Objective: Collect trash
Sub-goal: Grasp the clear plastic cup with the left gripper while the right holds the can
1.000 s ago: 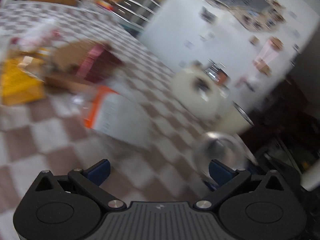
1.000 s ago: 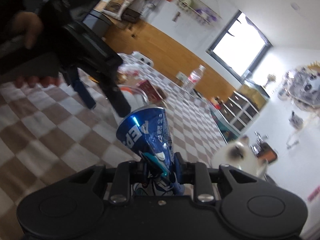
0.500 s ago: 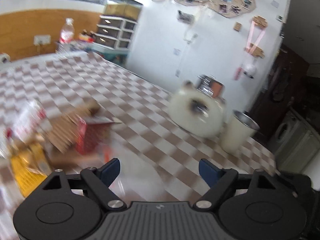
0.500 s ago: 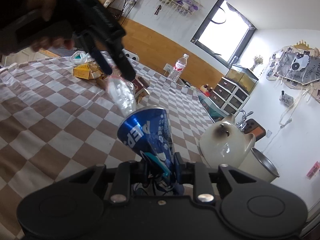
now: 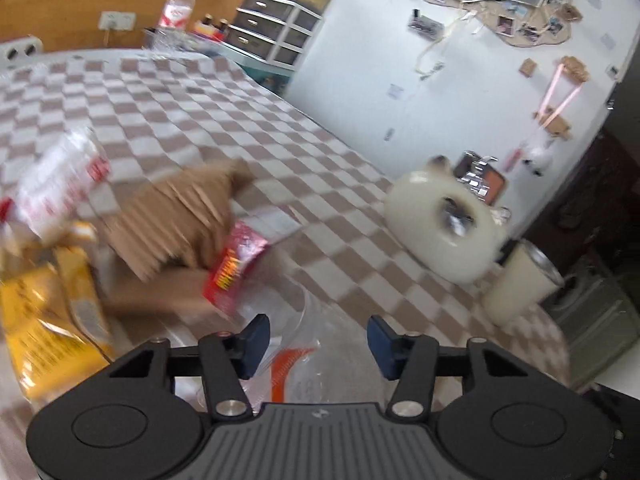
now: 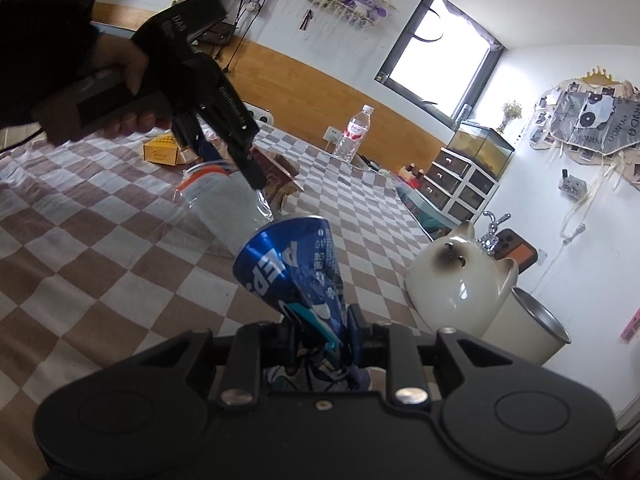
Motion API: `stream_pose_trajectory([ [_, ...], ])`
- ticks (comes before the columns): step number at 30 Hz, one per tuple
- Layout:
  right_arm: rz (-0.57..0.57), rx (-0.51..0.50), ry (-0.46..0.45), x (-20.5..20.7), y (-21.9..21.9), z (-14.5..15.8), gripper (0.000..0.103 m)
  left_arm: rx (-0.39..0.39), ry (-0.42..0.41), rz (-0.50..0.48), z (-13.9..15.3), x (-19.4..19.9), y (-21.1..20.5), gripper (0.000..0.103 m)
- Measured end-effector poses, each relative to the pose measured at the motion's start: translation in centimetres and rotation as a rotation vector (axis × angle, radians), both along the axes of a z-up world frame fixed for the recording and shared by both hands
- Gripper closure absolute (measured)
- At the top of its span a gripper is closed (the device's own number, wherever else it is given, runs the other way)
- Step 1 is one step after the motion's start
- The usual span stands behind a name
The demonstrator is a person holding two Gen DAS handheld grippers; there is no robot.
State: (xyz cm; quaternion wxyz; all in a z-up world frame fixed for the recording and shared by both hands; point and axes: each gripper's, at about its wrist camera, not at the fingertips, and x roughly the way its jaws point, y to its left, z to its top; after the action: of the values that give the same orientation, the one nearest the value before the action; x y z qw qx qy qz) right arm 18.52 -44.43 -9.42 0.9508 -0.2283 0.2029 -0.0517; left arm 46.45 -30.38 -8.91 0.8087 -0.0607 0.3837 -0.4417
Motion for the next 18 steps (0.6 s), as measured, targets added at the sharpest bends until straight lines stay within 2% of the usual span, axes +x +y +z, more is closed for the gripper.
stream_pose_trajectory([
  [1, -0.002, 0.006, 0.0, 0.0, -0.1, 0.0, 0.078, -0.016, 0.011, -0.009, -0.1, -0.4, 0.1, 0.058],
  [5, -0.01, 0.023, 0.0, 0.1, -0.4, 0.2, 0.078, -0.053, 0.034, -0.024, -0.4, -2.1, 0.4, 0.071],
  [6, -0.012, 0.027, 0.001, 0.1, -0.4, 0.2, 0.078, -0.052, 0.04, -0.017, -0.6, -2.5, 0.2, 0.079],
  [10, -0.022, 0.023, 0.001, 0.6, -0.1, 0.2, 0.078, -0.081, 0.063, -0.007, -1.1, -3.5, -0.5, 0.08],
  [15, -0.039, 0.009, 0.003, 1.0, 0.5, 0.1, 0.077, -0.139, 0.106, -0.122, -1.5, -5.3, -0.9, 0.082],
  [18, -0.043, -0.022, 0.002, 1.0, 1.0, -0.2, 0.077, -0.142, 0.1, -0.187, -1.5, -7.2, -1.3, 0.081],
])
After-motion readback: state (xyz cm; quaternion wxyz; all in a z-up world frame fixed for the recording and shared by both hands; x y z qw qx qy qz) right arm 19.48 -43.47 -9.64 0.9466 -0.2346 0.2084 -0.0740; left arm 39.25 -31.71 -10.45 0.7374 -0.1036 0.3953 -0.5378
